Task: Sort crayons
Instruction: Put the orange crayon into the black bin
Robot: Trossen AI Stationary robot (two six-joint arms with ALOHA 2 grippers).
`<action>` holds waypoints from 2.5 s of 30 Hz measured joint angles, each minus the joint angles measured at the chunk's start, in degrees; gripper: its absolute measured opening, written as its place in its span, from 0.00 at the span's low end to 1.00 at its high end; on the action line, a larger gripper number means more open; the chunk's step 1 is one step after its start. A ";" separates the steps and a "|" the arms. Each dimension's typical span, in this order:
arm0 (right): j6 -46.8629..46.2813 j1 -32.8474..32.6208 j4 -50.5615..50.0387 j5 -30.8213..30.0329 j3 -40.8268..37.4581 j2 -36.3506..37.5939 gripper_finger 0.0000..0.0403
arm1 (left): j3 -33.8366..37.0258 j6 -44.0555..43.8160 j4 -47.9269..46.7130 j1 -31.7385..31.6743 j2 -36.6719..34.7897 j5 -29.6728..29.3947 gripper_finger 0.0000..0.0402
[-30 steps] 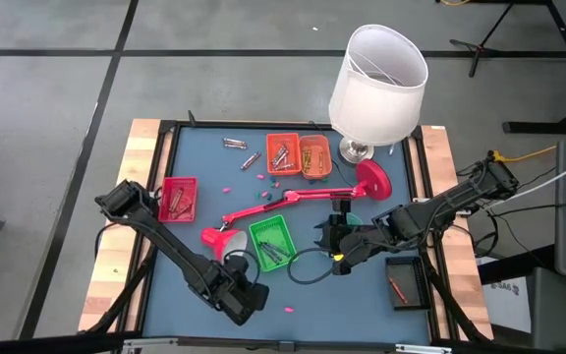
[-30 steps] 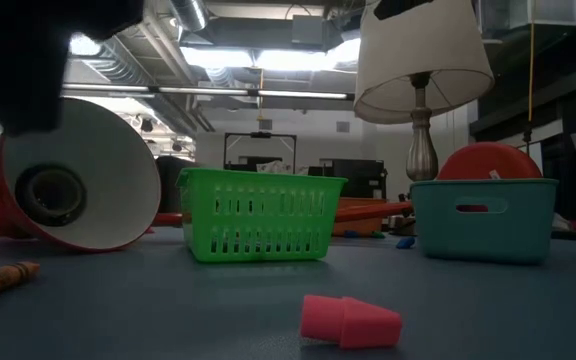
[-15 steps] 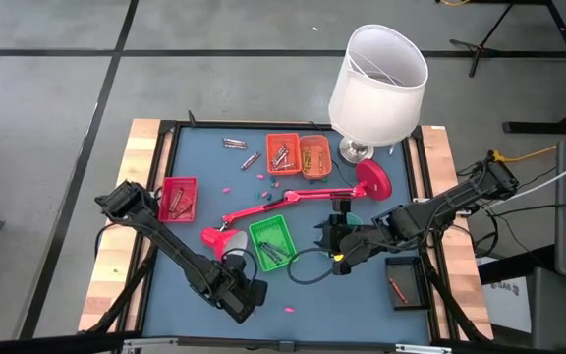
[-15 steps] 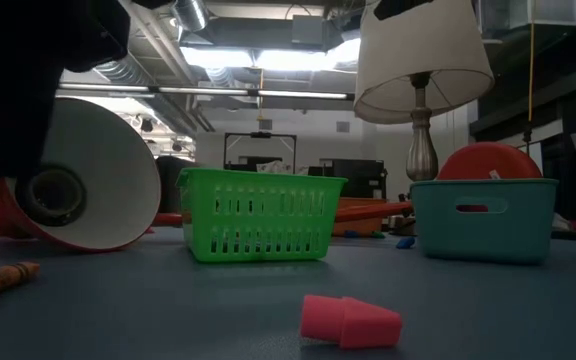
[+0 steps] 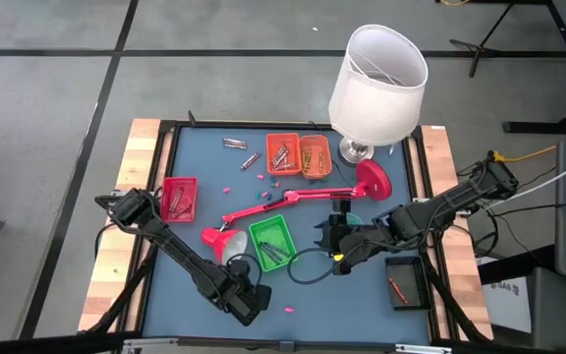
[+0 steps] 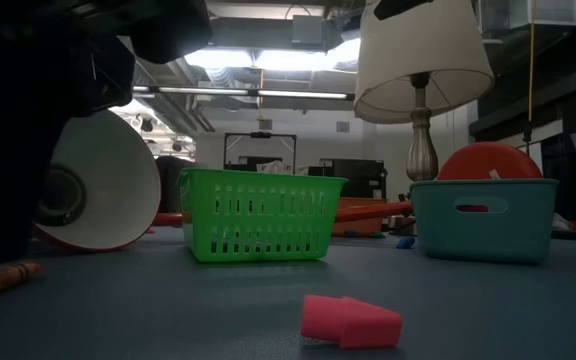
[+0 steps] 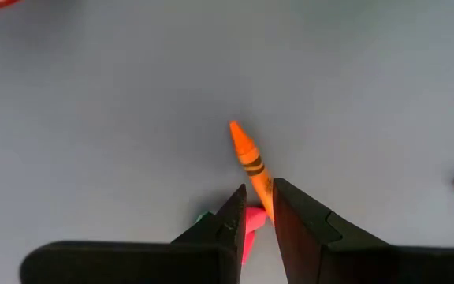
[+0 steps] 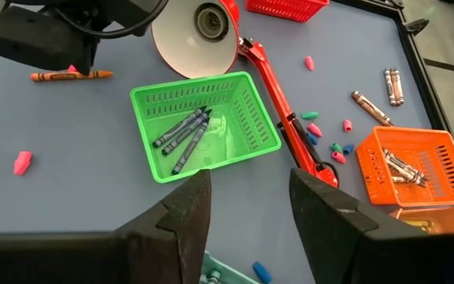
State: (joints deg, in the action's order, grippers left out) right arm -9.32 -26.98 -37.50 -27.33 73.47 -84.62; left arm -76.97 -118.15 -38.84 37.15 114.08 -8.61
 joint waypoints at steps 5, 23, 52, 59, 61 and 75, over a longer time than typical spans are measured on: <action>-0.02 0.01 -0.03 0.00 0.00 0.00 0.43 | 0.00 0.00 0.10 -0.02 0.00 -1.32 0.12; -0.02 0.01 -0.04 0.00 0.00 0.00 0.43 | 0.00 -0.10 0.01 -0.28 0.00 -1.36 0.12; -0.02 0.01 -0.04 0.00 0.00 0.00 0.43 | -0.17 -4.35 1.85 -0.22 3.63 -1.93 0.12; -0.02 0.00 -0.03 0.00 0.00 0.00 0.43 | -0.11 -4.37 1.85 -0.13 3.72 -3.60 0.12; -0.02 0.02 -0.04 0.00 0.00 0.00 0.43 | -0.11 -4.36 1.85 -0.13 3.72 -3.93 0.12; -0.02 0.00 -0.02 0.00 0.00 0.00 0.43 | -0.04 -4.04 1.85 -0.13 3.76 -5.67 0.01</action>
State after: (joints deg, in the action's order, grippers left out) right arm -9.34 -26.98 -37.52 -27.33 73.47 -84.62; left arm -77.01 -122.19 -36.99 37.01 117.84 -14.28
